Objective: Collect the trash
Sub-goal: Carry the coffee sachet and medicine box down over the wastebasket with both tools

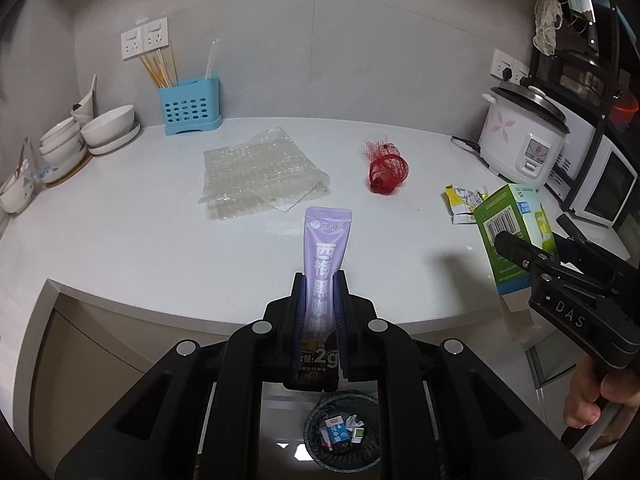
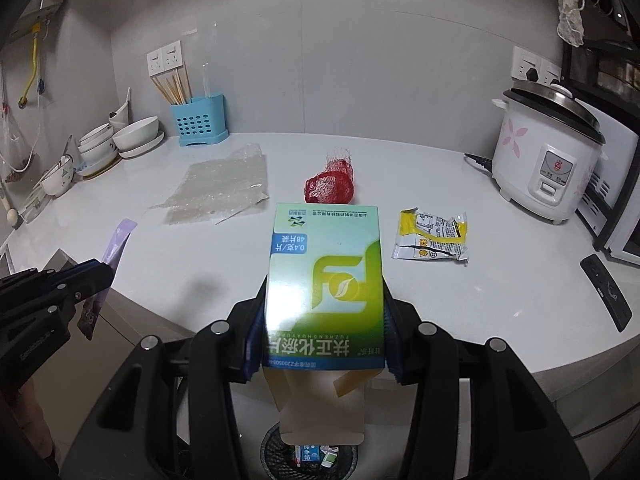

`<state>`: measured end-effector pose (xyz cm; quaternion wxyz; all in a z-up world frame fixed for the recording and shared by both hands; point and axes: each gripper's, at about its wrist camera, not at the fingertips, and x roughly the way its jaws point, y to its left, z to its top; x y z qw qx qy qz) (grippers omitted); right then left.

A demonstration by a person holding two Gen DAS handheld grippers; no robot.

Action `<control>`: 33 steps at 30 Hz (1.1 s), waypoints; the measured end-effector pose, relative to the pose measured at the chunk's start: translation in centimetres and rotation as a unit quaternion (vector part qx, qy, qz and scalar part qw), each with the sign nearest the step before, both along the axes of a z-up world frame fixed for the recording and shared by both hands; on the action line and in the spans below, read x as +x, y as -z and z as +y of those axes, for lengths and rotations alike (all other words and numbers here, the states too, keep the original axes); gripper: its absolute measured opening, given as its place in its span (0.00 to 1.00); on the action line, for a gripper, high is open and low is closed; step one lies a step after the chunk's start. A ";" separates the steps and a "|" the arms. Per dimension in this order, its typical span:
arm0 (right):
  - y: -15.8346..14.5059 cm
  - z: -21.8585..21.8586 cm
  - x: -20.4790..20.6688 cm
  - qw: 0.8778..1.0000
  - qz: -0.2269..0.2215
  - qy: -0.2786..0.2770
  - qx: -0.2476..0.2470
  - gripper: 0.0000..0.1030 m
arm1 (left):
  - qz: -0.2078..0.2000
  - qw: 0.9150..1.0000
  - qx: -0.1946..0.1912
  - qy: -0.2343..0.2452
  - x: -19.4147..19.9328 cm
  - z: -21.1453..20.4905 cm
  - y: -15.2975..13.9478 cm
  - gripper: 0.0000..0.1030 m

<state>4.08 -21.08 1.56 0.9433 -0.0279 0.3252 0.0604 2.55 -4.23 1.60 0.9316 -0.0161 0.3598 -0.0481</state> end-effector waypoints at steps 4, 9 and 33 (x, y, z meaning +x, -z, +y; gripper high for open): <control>0.5 0.0 -2.1 1.000 -0.013 0.000 -0.005 0.44 | -0.011 1.000 -0.002 0.005 -1.7 -0.5 0.1 0.13; 1.7 -0.2 -4.2 1.000 -0.016 -0.005 0.005 0.44 | -0.025 1.000 0.001 0.005 -3.8 -1.1 0.7 0.13; 10.8 -0.8 -14.3 0.999 -0.014 0.015 0.033 0.44 | -0.006 1.000 -0.020 0.006 -12.2 -1.6 10.6 0.13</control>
